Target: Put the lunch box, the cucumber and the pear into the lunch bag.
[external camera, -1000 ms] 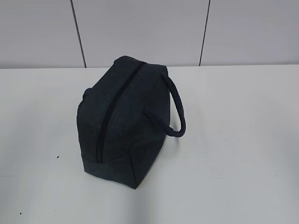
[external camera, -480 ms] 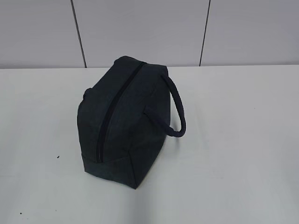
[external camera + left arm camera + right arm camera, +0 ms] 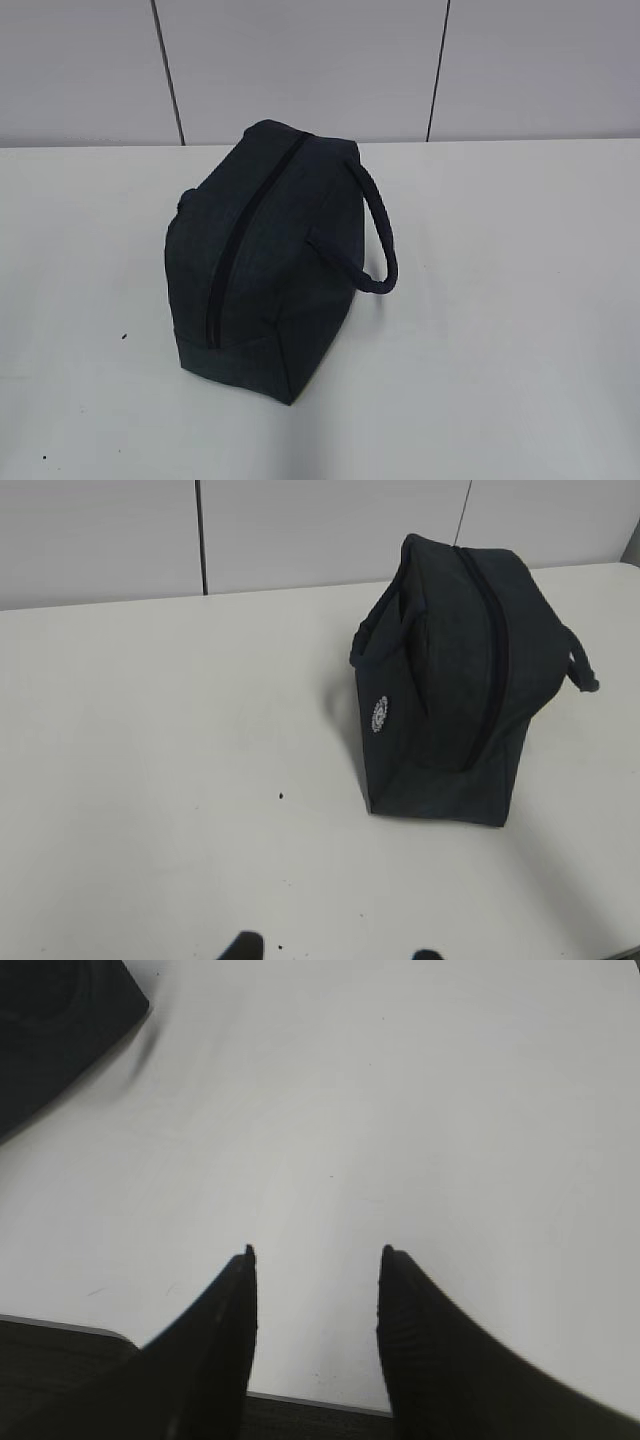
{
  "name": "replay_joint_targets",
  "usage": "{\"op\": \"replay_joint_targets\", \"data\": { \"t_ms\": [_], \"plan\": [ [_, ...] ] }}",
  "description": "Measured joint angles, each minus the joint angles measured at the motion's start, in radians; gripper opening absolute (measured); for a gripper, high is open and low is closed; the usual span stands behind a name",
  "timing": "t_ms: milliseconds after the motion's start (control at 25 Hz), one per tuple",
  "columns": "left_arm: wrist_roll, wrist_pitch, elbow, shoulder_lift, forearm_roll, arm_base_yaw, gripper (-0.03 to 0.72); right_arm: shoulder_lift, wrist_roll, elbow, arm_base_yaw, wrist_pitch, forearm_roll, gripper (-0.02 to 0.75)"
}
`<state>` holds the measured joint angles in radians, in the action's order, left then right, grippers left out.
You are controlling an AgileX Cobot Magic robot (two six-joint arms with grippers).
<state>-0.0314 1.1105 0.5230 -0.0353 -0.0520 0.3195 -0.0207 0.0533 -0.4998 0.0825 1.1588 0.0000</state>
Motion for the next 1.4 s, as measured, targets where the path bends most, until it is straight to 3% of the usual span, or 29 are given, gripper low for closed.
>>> {"op": "replay_joint_targets", "data": {
  "t_ms": [600,1080,1200,1400],
  "plan": [
    [0.0,-0.001,-0.001,0.0,0.0,-0.011,0.281,0.0,0.0,0.0,0.0,-0.001,0.0,0.325],
    [0.0,-0.002,-0.001,0.053,0.001,-0.374,0.276,0.0,0.0,0.0,-0.05,-0.005,0.0,0.325],
    [0.001,-0.002,-0.001,0.053,0.001,-0.414,0.262,0.0,0.0,0.0,-0.052,-0.005,0.0,0.325],
    [0.001,-0.002,-0.001,0.053,0.001,-0.414,0.245,0.0,0.0,0.0,-0.052,-0.005,0.0,0.325]
  ]
}}
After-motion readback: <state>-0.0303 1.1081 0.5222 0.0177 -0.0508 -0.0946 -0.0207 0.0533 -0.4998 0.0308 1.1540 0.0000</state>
